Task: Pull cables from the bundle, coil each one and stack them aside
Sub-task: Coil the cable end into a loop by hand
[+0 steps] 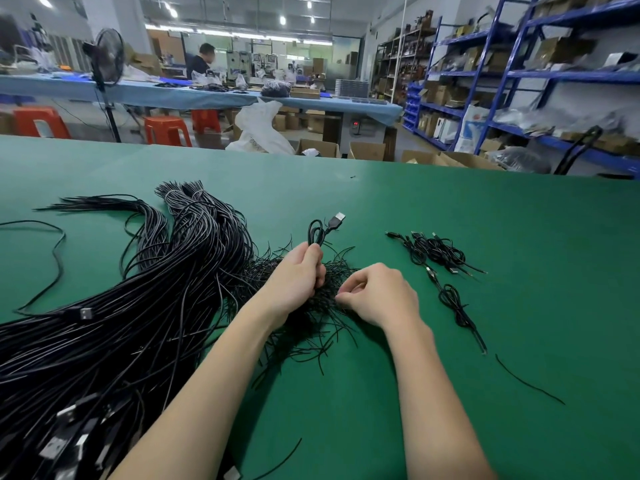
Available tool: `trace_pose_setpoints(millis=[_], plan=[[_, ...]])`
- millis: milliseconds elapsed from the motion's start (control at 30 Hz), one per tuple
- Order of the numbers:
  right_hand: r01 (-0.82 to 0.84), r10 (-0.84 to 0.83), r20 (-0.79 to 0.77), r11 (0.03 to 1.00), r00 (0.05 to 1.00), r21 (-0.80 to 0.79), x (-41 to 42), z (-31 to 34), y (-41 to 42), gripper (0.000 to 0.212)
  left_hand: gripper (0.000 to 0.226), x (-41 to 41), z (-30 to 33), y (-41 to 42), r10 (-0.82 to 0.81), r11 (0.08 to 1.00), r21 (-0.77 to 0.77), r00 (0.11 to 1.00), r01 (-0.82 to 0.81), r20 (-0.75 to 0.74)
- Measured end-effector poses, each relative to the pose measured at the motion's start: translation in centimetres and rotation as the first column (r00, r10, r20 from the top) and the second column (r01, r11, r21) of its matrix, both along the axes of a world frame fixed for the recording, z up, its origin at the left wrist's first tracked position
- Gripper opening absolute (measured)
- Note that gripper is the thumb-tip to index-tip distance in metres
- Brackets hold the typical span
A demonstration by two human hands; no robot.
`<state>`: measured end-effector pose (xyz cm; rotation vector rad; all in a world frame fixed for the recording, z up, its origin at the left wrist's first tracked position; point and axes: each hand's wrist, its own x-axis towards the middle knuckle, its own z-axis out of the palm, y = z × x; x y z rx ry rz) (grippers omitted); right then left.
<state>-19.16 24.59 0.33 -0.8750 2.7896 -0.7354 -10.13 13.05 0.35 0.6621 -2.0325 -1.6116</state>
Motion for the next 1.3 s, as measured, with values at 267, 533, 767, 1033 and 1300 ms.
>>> trace_pose_setpoints(millis=[267, 533, 767, 1033, 1300], plan=[[-0.008, 0.014, 0.044, 0.992, 0.999, -0.127, -1.1, 1.2, 1.5, 0.006, 0.028, 0.1, 0.1, -0.6, -0.085, 0.891, 0.417, 0.968, 0.179, -0.235], [-0.010, 0.307, 0.301, 0.715, 0.903, -0.699, -0.9, 2.7, 2.1, 0.005, 0.025, 0.0, -0.1, 0.1, -0.116, 0.985, 0.119, 0.990, 0.124, -0.076], [0.084, 0.345, 0.388, 0.646, 0.854, -0.759, 0.3, 3.3, 0.9, 0.010, 0.028, -0.6, -0.4, 0.7, -0.160, 0.978, -0.156, 0.981, 0.142, -0.108], [-0.005, 0.320, 0.325, 0.719, 0.890, -0.695, -0.3, 3.1, 0.9, 0.005, 0.029, -0.6, -0.6, 0.3, -0.128, 0.959, -0.265, 0.989, 0.105, -0.073], [-0.003, 0.276, 0.313, 0.755, 0.909, -0.655, -0.3, 3.2, 0.8, 0.002, 0.029, -0.2, -0.4, 0.5, -0.096, 0.916, -0.393, 0.995, 0.083, -0.011]])
